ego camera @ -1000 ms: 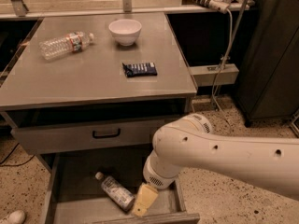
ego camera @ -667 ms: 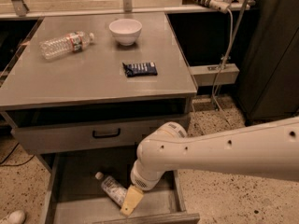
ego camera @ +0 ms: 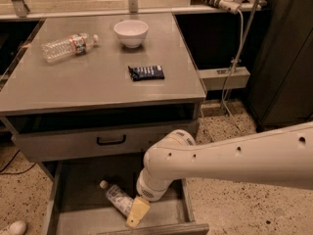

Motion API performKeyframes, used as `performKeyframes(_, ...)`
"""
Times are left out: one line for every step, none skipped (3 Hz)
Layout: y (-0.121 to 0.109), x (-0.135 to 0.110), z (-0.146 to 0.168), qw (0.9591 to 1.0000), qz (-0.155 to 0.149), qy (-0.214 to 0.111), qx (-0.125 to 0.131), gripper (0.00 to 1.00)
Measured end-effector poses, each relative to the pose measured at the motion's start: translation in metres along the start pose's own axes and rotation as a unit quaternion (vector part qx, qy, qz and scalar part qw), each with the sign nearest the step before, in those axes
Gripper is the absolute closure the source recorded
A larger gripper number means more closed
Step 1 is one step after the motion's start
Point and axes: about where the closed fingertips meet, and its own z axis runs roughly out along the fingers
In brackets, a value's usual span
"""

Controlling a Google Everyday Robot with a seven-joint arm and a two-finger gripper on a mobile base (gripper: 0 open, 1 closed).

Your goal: Pick blue plastic bottle from middle drawer and place on counter

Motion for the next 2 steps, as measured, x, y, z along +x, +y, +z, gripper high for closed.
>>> performKeyframes(0.0282,-0.0296,0.0736,0.999,-0.014,-0.005,-0.043,0.0)
performKeyframes(0.0284,-0.0294,0.0742,0.9989,-0.014,-0.006,-0.044,0.0)
